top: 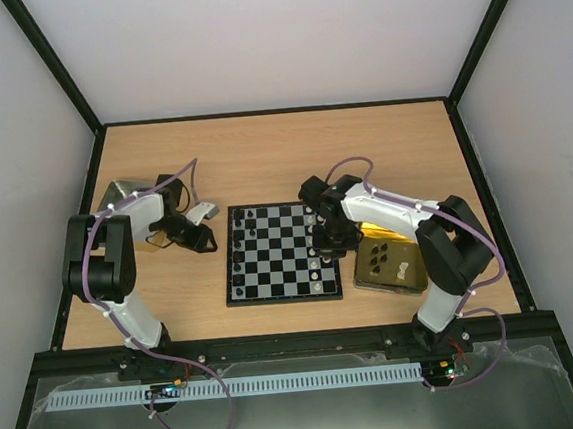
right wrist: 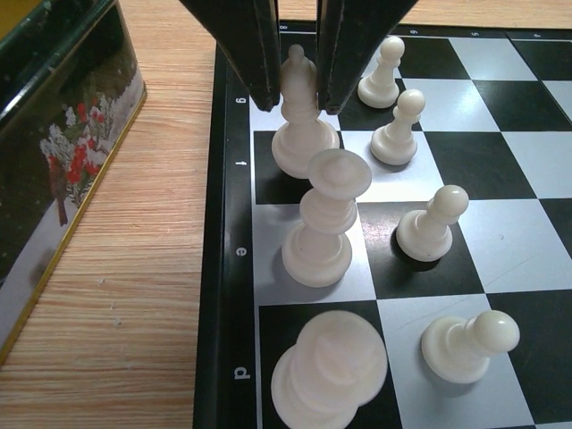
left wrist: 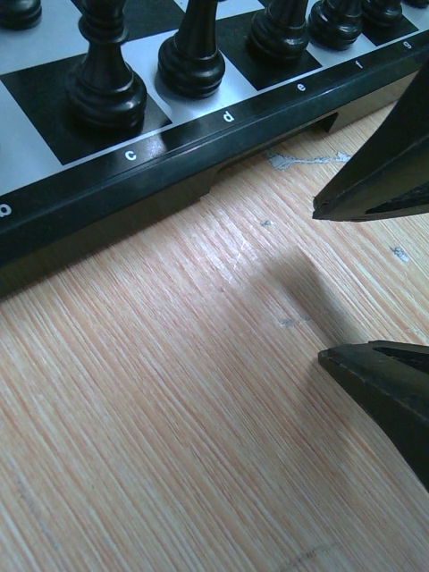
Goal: Set up the chess pieces on the board
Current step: Place the chess piece on the chessboard.
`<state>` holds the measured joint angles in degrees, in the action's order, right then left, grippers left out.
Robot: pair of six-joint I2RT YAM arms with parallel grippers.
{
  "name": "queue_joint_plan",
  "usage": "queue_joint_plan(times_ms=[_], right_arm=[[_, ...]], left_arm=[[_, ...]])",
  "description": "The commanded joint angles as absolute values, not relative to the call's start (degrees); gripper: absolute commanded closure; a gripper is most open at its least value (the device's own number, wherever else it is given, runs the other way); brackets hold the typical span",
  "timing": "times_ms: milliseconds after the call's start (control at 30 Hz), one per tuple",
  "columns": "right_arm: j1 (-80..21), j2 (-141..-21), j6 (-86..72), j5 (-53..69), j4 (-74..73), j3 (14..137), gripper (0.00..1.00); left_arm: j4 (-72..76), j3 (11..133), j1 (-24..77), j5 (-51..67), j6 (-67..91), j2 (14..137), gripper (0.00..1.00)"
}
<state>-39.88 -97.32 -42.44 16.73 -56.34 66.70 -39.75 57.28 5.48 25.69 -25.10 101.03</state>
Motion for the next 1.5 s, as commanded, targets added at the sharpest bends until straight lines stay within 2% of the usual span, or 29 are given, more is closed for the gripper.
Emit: queue_joint_plan(times_ms=[0,367,733,967,1467], right_arm=[[-40.08,-98.28,-41.68,17.02,-56.22,66.51,0.93],[-40.07,-98.53,-41.41,17.62,-55.57,65.75,0.85],[-40.05,-98.64,-41.13,18.21,-55.11,65.18,0.86],[-40.0,-98.7,-41.13,18.59,-54.8,65.01,0.91],[-40.11,-97.83,-40.96,19.23,-55.71,65.22,0.92]], left_arm=[[-39.23,55.27,5.71,23.94,-25.84,103.49,0.61],[-39.04,54.94,5.71,23.89,-25.84,103.62,0.61],[-38.83,54.76,5.71,23.99,-25.66,103.8,0.61],[-38.64,54.58,5.71,23.92,-25.66,103.8,0.61],[-38.38,54.49,5.71,23.94,-25.52,104.13,0.61]])
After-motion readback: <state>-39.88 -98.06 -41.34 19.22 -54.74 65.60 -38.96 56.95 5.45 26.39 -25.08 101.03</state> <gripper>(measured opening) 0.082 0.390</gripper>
